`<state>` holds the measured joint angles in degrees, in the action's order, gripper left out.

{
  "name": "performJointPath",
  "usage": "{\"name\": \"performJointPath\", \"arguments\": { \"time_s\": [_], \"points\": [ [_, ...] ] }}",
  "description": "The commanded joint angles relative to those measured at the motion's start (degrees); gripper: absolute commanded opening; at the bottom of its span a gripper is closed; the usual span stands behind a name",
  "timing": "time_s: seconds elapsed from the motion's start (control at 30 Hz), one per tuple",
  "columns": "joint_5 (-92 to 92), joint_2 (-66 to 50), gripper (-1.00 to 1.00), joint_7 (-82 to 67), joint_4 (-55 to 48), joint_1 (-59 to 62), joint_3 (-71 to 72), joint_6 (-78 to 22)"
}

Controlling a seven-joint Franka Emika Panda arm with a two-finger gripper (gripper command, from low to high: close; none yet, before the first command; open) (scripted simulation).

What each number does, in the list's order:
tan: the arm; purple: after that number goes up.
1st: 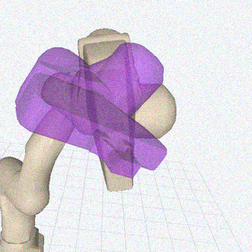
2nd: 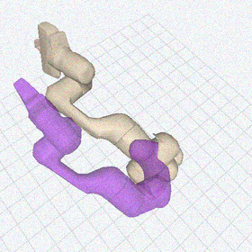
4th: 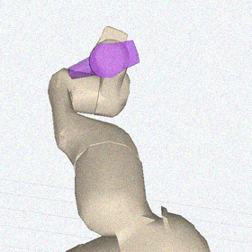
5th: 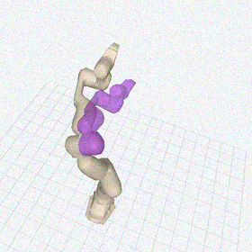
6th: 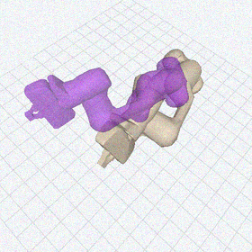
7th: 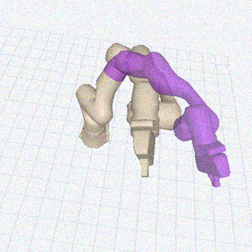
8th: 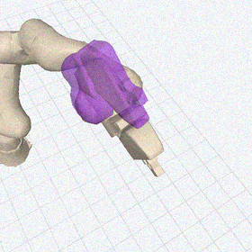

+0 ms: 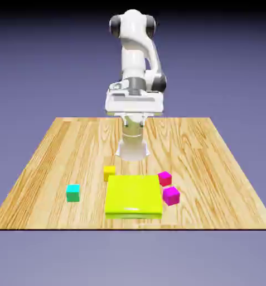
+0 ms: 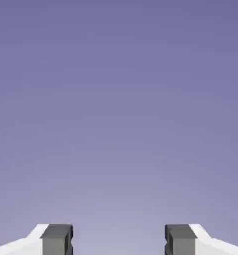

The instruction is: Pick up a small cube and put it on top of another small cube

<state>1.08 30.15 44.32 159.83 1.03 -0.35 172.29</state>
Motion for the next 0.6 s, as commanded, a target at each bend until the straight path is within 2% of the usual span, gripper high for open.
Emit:
{"name": "performJointPath", "arguments": {
  "time_s": [0.0, 0.57],
  "points": [
    [0.9, -2.08, 0.0, 1.55, -0.98, 1.43, -0.29, -1.43],
    [16.16, -37.38, 0.0, 27.85, -17.55, 25.66, -5.22, -25.71]
  ]
}}
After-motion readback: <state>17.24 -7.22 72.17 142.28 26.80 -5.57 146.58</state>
